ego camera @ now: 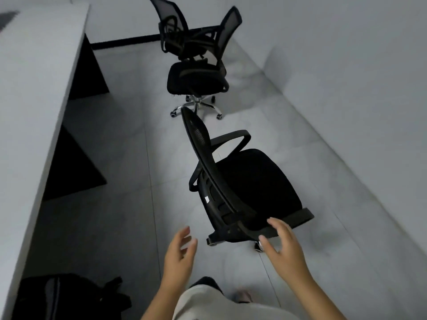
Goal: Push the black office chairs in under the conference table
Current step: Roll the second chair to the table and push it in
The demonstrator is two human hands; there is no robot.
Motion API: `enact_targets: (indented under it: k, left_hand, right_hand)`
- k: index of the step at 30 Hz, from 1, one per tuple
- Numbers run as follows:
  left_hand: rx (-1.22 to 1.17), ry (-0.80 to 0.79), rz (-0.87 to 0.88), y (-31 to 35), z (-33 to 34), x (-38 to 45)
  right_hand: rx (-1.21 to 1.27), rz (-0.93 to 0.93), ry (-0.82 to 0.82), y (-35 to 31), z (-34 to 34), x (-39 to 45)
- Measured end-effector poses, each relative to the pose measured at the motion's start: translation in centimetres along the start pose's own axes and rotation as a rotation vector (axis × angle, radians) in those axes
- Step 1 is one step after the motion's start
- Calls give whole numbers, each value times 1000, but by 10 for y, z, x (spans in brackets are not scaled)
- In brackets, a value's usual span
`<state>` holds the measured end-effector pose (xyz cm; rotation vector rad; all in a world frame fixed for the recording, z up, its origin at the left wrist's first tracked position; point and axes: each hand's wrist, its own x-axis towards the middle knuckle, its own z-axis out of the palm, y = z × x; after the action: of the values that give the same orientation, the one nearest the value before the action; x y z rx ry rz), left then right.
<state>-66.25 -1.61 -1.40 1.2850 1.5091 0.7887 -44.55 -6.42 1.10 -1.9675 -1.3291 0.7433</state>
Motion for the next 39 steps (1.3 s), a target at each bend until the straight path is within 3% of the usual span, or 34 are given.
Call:
enact_targets:
  k: [7, 10, 12, 16, 20, 23, 28, 31, 36, 39]
  left_hand:
    - [166, -49, 150, 39, -25, 98]
    - [334, -76, 374, 72, -40, 166]
    - [453, -118, 457, 92, -46, 211]
    - [719, -346, 727, 123, -44, 270]
    - [919, -678, 1052, 143, -27, 303]
    - [936, -746, 1336, 145, -10, 313]
    - [971, -849, 1568, 134, 25, 288]
    - [1037, -800, 1544, 130, 55, 250]
    - [1100, -798, 1224, 139, 106, 201]
    - [1121, -745, 1153, 135, 146, 185]
  right_hand:
    - [-5, -98, 26, -58, 29, 63]
    - [-191, -16, -55, -93, 63, 98]
    - [-360, 83, -11, -109, 83, 117]
    - [-517, 200, 141, -113, 96, 132]
    - [-619, 72, 216, -105, 80, 125]
    - [-656, 24, 203, -85, 57, 119]
    - [-777, -23, 130, -39, -7, 114]
    - [-836, 38, 174, -13, -46, 116]
    - [-889, 52, 297, 33, -101, 129]
    - [-870, 34, 301, 63, -134, 141]
